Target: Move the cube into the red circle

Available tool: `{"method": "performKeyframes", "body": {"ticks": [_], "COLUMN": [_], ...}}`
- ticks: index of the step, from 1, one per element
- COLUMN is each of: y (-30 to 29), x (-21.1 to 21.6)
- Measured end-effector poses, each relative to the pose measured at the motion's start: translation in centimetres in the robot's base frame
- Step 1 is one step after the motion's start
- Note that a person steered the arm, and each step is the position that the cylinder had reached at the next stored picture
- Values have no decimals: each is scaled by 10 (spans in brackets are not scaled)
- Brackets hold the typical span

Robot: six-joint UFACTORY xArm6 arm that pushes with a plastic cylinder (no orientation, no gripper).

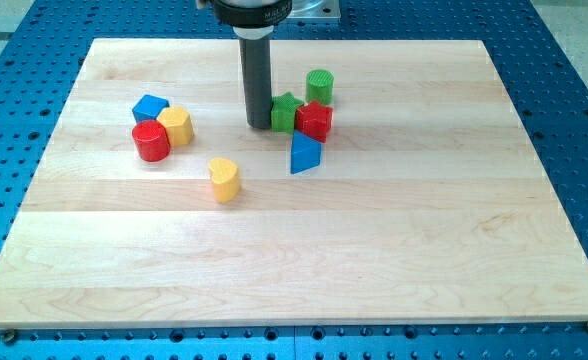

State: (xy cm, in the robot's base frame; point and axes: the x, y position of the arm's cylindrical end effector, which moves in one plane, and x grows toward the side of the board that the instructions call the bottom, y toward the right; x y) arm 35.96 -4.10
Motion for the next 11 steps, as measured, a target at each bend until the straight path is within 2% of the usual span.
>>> {"method": "performKeyframes", "body": {"ticks": [1,3,4,5,8,10,11], "y": [8,-6,-38,-58,-129,-147,-147], "x": [-17,-15,23,23,-81,-16,-16]}}
